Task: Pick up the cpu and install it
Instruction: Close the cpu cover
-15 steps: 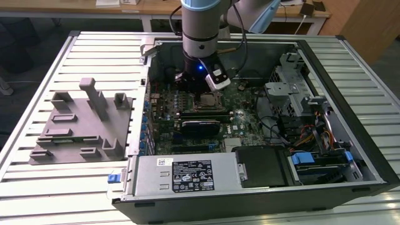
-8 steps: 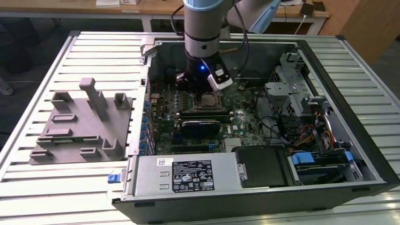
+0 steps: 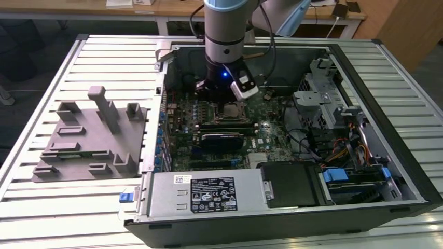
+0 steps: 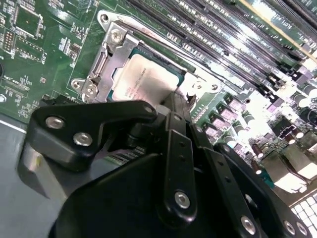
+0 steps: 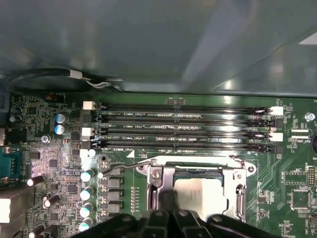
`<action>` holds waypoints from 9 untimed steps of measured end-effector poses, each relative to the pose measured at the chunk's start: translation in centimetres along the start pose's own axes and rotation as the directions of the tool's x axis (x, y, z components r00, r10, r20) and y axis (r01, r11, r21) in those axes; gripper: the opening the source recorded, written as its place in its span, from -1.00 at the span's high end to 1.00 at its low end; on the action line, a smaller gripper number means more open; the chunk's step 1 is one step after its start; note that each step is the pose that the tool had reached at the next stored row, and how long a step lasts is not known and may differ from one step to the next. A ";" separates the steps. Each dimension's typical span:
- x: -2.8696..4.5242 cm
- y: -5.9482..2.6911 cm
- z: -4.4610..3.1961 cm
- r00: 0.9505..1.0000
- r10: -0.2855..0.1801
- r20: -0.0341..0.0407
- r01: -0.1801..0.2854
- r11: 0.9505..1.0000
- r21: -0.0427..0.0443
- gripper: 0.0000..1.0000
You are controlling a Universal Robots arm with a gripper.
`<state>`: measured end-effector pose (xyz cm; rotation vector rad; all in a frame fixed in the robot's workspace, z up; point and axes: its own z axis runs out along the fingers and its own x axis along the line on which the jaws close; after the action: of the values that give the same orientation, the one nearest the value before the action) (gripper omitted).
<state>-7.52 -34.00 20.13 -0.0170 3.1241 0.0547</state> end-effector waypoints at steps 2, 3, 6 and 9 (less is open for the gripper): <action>0.00 0.00 -0.24 1.000 0.000 0.000 0.000 1.000 0.000 0.79; 0.00 0.01 -0.35 1.000 0.000 0.000 0.000 1.000 0.000 0.79; 0.00 0.02 -0.74 1.000 0.000 0.000 0.000 1.000 0.000 0.79; -0.01 0.04 -1.30 1.000 0.000 0.000 0.000 1.000 0.000 0.79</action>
<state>-7.53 -34.01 21.43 -0.0168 3.1243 0.0543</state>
